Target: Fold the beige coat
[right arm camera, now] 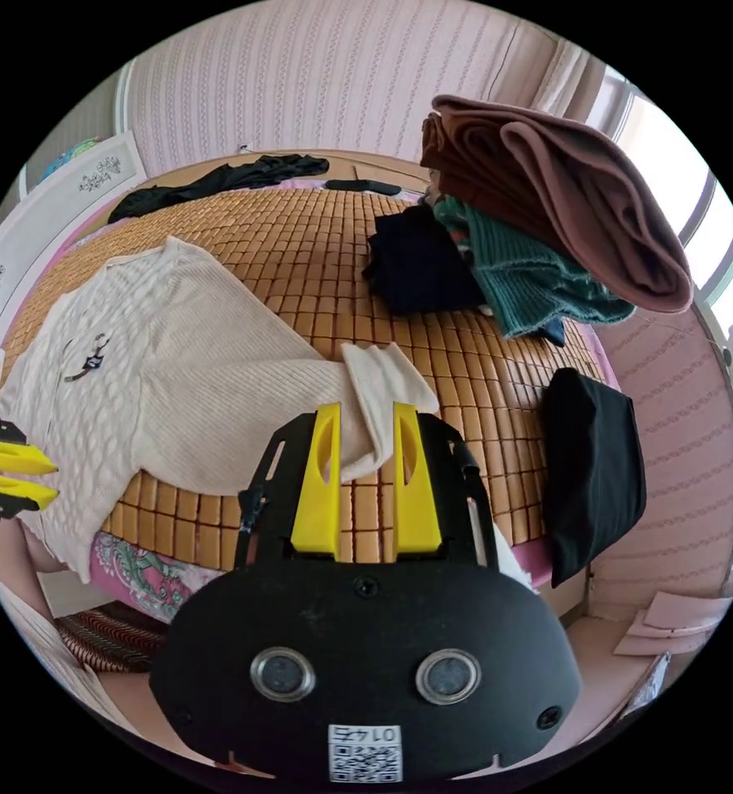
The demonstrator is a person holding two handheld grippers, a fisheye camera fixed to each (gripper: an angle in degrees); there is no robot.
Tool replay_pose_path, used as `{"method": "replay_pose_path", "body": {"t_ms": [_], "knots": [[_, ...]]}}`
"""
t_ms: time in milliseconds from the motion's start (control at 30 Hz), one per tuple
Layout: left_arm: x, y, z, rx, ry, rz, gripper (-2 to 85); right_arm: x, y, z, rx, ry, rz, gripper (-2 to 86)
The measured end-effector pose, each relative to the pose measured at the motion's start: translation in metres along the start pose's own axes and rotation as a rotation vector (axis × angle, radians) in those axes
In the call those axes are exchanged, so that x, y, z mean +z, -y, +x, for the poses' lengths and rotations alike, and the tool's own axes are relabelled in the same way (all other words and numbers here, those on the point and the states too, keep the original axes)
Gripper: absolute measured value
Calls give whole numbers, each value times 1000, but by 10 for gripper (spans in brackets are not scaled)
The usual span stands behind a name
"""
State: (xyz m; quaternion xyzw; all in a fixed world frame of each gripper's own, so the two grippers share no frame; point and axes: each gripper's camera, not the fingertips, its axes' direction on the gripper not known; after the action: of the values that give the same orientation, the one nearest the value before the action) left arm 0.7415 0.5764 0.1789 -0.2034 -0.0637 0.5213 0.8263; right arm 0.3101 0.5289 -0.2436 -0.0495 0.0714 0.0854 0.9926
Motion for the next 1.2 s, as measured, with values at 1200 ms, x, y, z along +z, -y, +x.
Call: {"method": "replay_pose_path", "body": {"t_ms": [1200], "knots": [[-189,-232,-71,-140,-24,211,54,-37,-275,-144,-51,150,120,57]]}}
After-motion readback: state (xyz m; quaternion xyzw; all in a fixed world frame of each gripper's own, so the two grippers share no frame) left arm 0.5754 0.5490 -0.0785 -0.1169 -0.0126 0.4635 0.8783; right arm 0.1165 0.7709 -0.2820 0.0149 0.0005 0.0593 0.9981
